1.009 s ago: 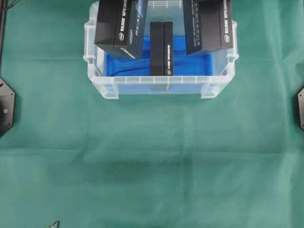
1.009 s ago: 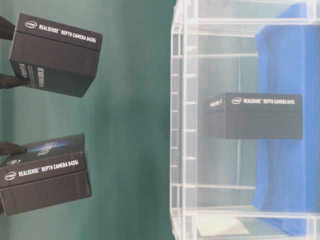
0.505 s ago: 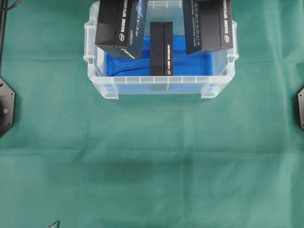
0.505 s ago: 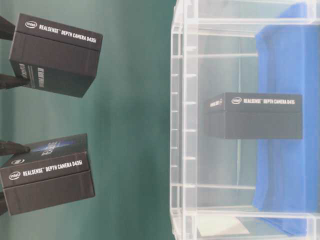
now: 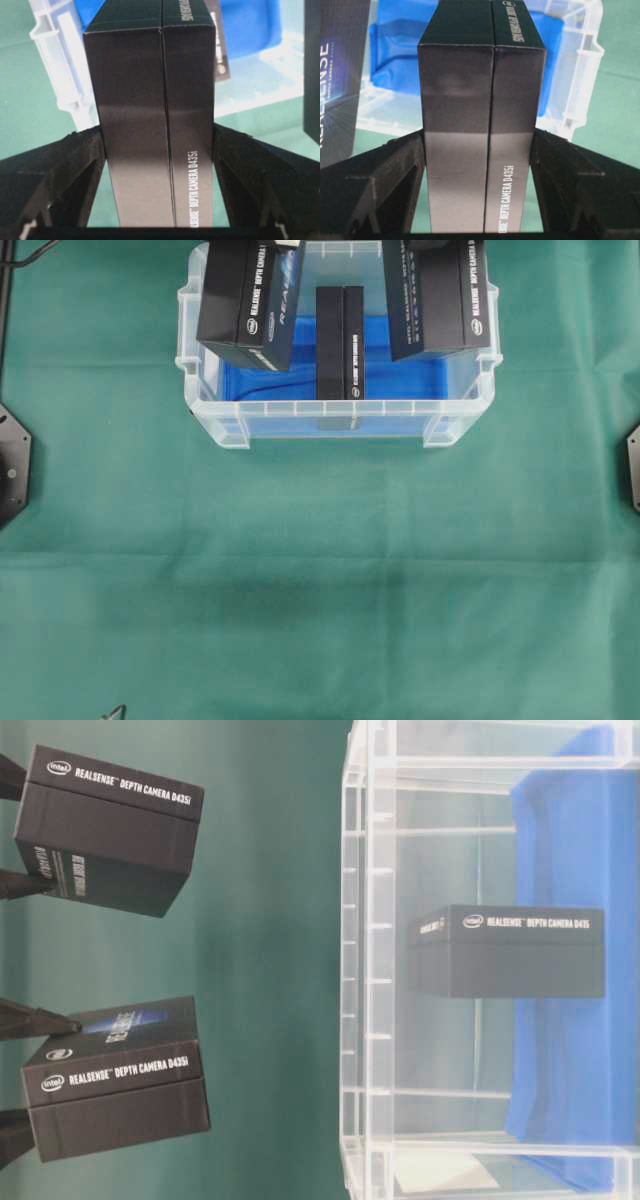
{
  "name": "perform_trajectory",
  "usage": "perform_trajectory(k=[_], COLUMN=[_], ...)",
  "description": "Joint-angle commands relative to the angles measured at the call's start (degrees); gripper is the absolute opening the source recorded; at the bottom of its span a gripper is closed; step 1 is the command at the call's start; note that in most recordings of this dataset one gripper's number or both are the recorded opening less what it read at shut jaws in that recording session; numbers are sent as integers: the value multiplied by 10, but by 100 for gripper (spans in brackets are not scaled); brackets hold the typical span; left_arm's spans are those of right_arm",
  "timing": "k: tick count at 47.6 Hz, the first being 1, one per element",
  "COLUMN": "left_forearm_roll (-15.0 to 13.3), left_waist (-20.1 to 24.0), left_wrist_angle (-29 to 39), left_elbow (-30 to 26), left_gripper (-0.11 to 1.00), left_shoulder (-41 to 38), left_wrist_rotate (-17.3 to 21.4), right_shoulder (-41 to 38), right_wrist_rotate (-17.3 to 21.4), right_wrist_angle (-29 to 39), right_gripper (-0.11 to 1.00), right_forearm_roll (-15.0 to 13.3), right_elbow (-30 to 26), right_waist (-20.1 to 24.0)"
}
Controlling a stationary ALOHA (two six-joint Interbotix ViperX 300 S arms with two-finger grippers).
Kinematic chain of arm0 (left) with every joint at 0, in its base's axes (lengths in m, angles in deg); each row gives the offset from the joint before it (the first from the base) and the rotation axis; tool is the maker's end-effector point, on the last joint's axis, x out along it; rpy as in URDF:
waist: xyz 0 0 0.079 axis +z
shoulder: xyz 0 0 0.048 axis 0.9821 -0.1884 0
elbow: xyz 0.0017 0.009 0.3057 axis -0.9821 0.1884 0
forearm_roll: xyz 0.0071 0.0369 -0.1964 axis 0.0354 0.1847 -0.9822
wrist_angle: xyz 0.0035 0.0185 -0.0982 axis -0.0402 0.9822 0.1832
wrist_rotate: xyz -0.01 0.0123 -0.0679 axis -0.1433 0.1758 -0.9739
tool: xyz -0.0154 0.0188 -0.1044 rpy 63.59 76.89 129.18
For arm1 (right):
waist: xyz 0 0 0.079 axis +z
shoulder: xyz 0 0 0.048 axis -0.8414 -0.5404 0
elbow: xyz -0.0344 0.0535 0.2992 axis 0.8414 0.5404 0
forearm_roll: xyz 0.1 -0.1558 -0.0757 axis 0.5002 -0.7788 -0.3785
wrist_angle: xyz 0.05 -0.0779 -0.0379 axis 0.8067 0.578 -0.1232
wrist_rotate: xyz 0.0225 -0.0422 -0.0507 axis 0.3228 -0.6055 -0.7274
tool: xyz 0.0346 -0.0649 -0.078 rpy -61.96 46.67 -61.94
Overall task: Take the box out of the case with both arms.
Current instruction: 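Carry both boxes forward over the case front wall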
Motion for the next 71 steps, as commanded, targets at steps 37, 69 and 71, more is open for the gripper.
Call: perform_trajectory(k=[37, 69, 71], left_forearm_roll=[4, 6, 6], left_waist=[-186, -274, -275], left_wrist_angle=[-9, -4, -4], left_elbow=[25, 46, 49], left_gripper=[64, 64, 63], left_shoulder=[32, 33, 33], left_wrist_rotate=[-183, -288, -288], right_shoulder=[-4, -16, -16], right_wrist_rotate=[139, 227, 227], right_wrist_angle=[40, 48, 48], right_gripper=[65, 65, 65], right_forearm_roll=[-35, -45, -48], right_elbow=[-14, -14, -14], right_waist=[200, 280, 279])
